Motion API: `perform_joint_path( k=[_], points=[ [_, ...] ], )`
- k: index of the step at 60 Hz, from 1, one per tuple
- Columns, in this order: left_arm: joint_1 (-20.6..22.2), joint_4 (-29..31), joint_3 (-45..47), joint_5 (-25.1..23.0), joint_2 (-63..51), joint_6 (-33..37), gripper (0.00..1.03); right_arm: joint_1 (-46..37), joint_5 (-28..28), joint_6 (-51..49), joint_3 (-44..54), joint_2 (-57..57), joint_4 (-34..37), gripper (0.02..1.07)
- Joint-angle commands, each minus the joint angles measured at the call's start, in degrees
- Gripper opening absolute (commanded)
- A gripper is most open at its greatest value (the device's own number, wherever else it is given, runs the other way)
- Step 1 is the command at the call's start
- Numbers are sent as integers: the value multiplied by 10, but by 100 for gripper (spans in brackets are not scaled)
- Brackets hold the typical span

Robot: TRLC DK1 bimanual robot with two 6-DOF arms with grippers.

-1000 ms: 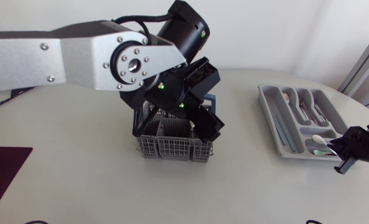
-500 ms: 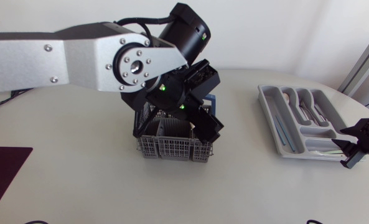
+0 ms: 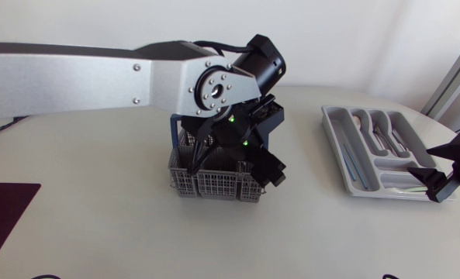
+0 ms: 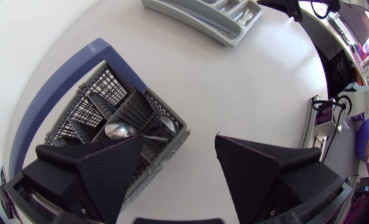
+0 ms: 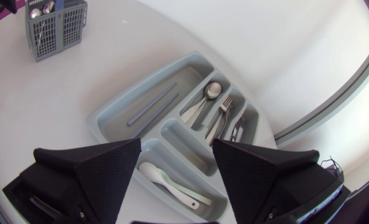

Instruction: Sort the cutlery from the basket into the organizer compartments.

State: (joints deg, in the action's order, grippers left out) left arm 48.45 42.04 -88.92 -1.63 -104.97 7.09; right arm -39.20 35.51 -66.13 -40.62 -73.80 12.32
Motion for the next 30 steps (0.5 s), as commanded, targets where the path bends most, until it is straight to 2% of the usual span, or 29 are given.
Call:
perform_joint_path(
  k=[1,5,12,16,20,30],
  points=[
    [-12,12,-37,-5,-28,-28,68,18,-3,28,20,36,21,88],
    [-22,18,-53,-5,-41,-38,60,30,-4,43,22,60,37,88],
    [-28,28,-72,-6,-59,-48,56,56,-7,66,25,102,68,88],
    [-29,33,-80,-5,-68,-51,55,70,-12,76,31,119,74,88],
    [-30,37,-90,-6,-81,-55,47,91,-22,91,37,139,79,88],
    [-28,48,-99,-7,-94,-59,38,123,-40,106,48,166,85,88]
  ],
)
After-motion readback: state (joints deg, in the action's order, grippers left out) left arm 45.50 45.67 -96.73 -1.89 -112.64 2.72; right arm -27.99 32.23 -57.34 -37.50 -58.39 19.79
